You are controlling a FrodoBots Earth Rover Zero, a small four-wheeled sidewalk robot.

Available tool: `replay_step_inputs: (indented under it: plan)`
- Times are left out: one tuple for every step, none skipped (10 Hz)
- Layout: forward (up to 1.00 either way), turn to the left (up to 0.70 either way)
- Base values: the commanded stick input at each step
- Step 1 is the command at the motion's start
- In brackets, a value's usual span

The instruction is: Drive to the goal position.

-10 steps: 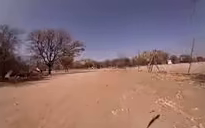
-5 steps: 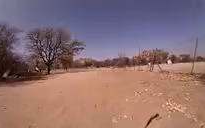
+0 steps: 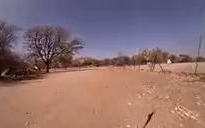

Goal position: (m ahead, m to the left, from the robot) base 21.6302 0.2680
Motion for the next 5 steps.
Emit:
replay_step_inputs:
  plan:
    - [0.5,0.0]
    - [0.5,0.0]
    - [0.5,0.0]
    - [0.5,0.0]
    - [0.5,0.0]
